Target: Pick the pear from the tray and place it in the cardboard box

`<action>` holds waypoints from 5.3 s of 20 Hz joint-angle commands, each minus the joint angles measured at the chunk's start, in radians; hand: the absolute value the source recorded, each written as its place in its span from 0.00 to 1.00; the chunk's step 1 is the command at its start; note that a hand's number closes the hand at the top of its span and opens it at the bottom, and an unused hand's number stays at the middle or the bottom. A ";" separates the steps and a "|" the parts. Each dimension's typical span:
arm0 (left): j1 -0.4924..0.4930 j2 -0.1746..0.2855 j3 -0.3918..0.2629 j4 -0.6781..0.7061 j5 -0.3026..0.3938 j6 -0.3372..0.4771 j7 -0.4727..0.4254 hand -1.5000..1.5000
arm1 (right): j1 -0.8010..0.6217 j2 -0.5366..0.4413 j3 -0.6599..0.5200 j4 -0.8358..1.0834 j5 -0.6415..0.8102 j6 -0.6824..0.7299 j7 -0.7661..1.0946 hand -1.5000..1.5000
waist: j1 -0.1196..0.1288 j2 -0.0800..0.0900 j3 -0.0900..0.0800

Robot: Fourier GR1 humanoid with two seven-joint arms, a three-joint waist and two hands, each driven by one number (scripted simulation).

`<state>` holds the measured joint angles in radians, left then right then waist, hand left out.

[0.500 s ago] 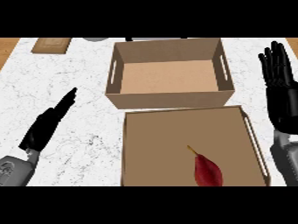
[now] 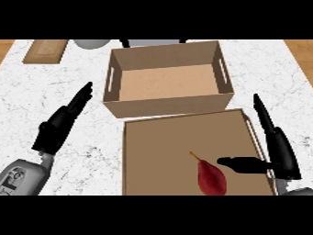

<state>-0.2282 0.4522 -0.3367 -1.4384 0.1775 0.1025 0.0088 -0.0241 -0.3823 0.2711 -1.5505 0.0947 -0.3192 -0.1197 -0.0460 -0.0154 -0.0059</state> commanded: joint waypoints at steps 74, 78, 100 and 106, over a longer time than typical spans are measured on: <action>-0.047 -0.328 0.223 0.005 -0.272 -0.217 0.055 0.50 | 0.172 0.213 0.367 -0.163 1.009 0.473 0.763 0.00 | 0.042 0.015 0.006; -0.030 -0.340 0.222 -0.046 -0.270 -0.233 0.079 0.50 | 0.154 0.202 0.322 -0.110 1.027 0.460 0.748 0.00 | 0.043 0.015 0.006; 0.008 -0.352 0.219 -0.068 -0.316 -0.266 0.056 0.50 | -0.416 0.380 0.519 0.178 0.930 0.465 0.868 1.00 | 0.077 0.021 0.006; 0.037 -0.350 0.237 -0.109 -0.291 -0.277 0.080 0.50 | -0.531 0.382 0.533 0.017 0.979 0.512 0.991 1.00 | 0.056 0.013 0.006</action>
<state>-0.2013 0.1009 -0.1068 -1.5349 -0.1218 -0.1689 0.0824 -0.4688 -0.0087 0.7751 -1.4606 1.0711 0.1712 0.7911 0.0165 0.0004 -0.0011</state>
